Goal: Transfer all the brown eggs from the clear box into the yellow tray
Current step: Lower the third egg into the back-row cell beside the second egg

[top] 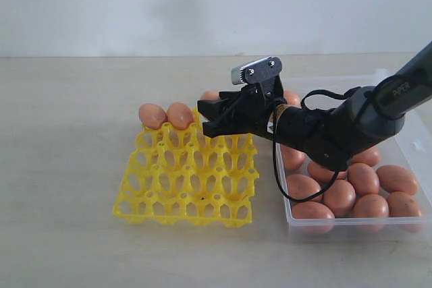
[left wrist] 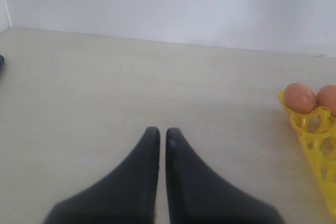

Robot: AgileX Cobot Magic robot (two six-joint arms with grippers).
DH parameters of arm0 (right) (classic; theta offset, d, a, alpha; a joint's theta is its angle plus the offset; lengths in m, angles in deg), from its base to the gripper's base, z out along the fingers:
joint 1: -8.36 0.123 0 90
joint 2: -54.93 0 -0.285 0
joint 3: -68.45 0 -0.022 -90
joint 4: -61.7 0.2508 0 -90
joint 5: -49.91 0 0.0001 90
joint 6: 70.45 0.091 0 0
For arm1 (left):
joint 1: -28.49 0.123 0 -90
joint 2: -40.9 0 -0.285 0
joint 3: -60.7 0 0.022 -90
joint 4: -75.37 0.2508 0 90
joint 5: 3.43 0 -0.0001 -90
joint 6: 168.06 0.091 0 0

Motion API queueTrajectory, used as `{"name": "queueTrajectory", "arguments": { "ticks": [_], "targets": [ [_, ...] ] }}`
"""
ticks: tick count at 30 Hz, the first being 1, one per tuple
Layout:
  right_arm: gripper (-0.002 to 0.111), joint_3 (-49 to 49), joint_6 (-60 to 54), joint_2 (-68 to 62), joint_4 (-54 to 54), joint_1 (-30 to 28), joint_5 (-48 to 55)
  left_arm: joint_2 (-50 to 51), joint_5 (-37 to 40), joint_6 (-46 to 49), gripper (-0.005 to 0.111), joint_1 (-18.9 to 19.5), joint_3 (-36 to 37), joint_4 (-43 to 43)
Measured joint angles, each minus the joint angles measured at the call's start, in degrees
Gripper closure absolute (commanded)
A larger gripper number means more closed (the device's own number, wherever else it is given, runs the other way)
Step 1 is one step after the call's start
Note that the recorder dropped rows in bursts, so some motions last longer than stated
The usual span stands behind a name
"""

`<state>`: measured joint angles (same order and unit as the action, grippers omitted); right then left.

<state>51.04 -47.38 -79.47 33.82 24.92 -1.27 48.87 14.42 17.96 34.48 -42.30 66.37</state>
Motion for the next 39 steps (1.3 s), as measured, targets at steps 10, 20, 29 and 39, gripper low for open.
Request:
{"name": "queueTrajectory", "arguments": {
  "ticks": [10, 20, 29, 39],
  "targets": [
    [0.108, 0.0, -0.1, -0.1, 0.0, 0.0, 0.3, 0.0, 0.0, 0.0, 0.103, 0.0, 0.0, 0.0],
    [0.108, 0.0, -0.1, -0.1, 0.0, 0.0, 0.3, 0.0, 0.0, 0.0, 0.103, 0.0, 0.0, 0.0],
    [0.108, 0.0, -0.1, -0.1, -0.1, 0.0, 0.3, 0.0, 0.0, 0.0, 0.103, 0.0, 0.0, 0.0],
    [0.108, 0.0, -0.1, -0.1, -1.2, 0.0, 0.5, 0.0, 0.0, 0.0, 0.103, 0.0, 0.0, 0.0]
  ]
}}
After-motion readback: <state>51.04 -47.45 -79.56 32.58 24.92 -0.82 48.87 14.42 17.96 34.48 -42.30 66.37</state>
